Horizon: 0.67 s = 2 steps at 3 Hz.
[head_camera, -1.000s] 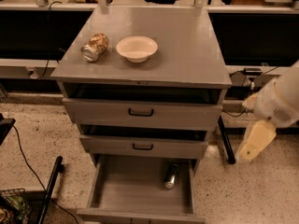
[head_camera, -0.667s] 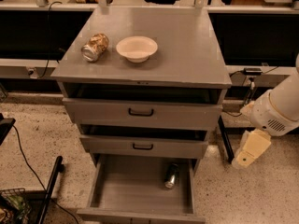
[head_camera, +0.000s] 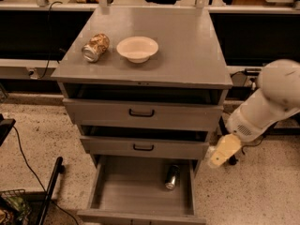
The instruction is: Pick green can from bottom drawer and place on counter
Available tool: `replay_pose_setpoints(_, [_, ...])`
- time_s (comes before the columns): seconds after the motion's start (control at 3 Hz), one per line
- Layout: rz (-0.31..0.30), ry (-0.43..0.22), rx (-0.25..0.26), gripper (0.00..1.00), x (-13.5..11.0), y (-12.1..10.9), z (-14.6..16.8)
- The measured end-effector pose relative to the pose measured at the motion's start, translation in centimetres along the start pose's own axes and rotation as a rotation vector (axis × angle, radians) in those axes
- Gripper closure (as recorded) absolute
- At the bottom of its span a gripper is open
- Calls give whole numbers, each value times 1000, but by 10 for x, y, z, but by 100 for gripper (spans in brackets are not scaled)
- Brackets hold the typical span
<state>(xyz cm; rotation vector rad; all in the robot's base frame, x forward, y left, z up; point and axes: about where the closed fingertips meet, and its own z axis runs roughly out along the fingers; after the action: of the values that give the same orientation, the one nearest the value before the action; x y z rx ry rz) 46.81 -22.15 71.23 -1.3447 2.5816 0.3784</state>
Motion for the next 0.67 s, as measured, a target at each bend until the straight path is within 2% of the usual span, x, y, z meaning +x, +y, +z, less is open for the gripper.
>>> replay_pose_setpoints(0.33, [204,45,-28,0,23,-19,91])
replay_pose_setpoints(0.67, [321,43,-3,0,33,-23,126])
